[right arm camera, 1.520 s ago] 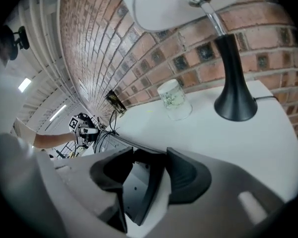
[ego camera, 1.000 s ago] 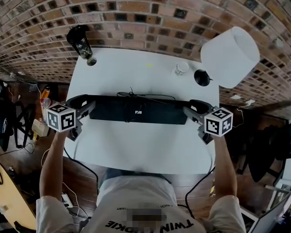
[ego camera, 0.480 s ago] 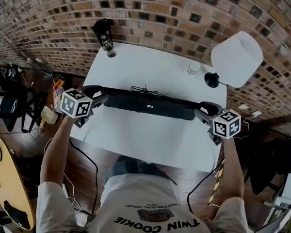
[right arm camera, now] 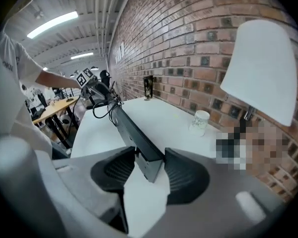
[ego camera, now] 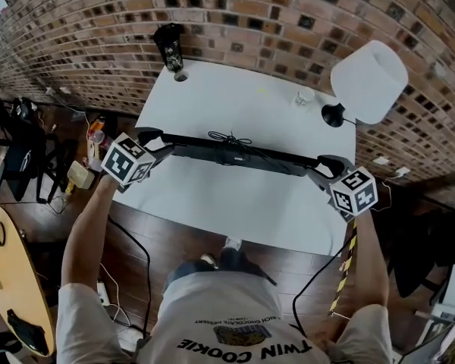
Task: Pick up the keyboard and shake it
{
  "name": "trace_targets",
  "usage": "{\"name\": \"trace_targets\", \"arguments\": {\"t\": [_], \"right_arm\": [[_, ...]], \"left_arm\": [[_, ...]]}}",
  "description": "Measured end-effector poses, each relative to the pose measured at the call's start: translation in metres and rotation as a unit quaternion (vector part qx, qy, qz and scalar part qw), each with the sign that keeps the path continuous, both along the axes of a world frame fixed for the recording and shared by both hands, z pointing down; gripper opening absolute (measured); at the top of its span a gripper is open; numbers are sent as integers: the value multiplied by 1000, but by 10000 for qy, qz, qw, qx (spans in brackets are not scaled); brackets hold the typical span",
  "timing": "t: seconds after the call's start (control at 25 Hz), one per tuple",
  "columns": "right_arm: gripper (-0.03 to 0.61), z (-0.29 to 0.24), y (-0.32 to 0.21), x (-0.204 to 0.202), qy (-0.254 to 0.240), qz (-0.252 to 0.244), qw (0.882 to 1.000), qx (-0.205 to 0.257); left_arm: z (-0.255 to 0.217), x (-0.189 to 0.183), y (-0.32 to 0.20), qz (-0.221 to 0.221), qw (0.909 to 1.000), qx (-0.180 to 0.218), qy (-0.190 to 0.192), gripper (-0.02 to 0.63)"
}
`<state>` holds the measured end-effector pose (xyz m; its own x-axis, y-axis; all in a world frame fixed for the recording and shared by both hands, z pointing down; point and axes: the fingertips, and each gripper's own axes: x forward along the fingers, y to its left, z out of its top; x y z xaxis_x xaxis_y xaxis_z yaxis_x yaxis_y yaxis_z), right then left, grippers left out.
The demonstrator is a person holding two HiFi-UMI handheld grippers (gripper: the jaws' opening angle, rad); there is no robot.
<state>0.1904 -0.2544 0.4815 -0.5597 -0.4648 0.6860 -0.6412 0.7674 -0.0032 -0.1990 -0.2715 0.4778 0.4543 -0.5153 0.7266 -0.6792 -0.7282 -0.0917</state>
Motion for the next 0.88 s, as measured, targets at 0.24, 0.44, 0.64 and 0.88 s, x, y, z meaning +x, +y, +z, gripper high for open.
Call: {"name": "trace_targets", "arguments": {"t": [0.24,0.44,0.64,0.88], "right_arm": [[187,-2,24,-7,1065,-169,9921,643],[179,1,45,-12,1529,-137,9841,898],[163,10,66,-12,2066,-173,9706,1220],[131,24,90,-14,2776,-281,9467,1612]], "left_arm": [[-2,2,19,710,9935,349,-820,207],[1,1,40,1043,9845,561,-1296,195],[9,-1,64,1305,9766,596,-1602,146],[24,-2,87,1439,9688,684,-1898,143]]}}
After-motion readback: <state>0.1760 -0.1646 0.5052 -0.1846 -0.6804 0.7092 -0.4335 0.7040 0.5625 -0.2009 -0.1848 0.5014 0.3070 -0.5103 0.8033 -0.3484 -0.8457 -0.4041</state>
